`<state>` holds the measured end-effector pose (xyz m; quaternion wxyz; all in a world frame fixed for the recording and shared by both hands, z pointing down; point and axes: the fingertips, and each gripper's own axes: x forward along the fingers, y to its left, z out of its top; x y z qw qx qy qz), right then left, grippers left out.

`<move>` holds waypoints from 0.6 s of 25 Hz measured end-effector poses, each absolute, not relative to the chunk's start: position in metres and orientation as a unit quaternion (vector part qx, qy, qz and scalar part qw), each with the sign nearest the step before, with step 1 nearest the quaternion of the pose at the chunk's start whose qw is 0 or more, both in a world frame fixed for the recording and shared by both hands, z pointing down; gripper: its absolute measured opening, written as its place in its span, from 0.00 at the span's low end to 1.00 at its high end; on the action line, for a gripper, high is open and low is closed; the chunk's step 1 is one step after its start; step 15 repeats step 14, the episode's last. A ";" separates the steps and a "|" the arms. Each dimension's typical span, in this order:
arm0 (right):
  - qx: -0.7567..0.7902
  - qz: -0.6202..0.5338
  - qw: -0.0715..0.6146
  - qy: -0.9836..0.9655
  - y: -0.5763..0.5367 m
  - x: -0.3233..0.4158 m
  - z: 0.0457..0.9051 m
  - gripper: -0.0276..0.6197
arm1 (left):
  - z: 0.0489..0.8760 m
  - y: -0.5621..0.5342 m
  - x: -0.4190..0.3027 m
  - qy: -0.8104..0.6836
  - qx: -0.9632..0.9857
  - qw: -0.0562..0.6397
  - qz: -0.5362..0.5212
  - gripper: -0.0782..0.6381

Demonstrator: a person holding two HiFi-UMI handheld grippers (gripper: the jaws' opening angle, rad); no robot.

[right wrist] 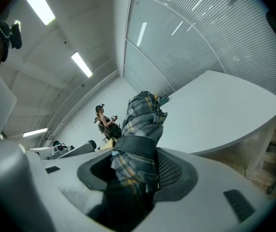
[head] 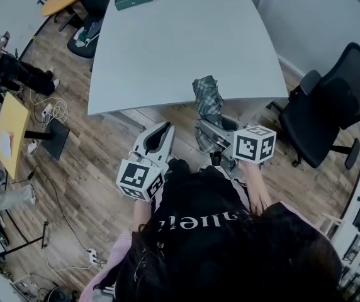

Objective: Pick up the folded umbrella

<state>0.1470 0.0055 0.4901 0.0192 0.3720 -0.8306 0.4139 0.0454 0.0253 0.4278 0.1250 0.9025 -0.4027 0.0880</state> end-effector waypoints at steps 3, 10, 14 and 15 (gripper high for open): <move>0.373 0.413 0.019 -0.830 0.006 0.147 0.488 0.40 | 0.427 0.026 0.044 -0.403 0.902 0.125 0.087 0.16; 0.377 0.412 0.025 -0.829 0.016 0.150 0.488 0.40 | 0.427 0.035 0.047 -0.400 0.904 0.125 0.084 0.16; 0.377 0.412 0.023 -0.829 0.021 0.152 0.488 0.40 | 0.426 0.041 0.051 -0.397 0.906 0.124 0.083 0.16; 0.377 0.412 0.023 -0.829 0.021 0.152 0.488 0.40 | 0.426 0.041 0.051 -0.397 0.906 0.124 0.083 0.16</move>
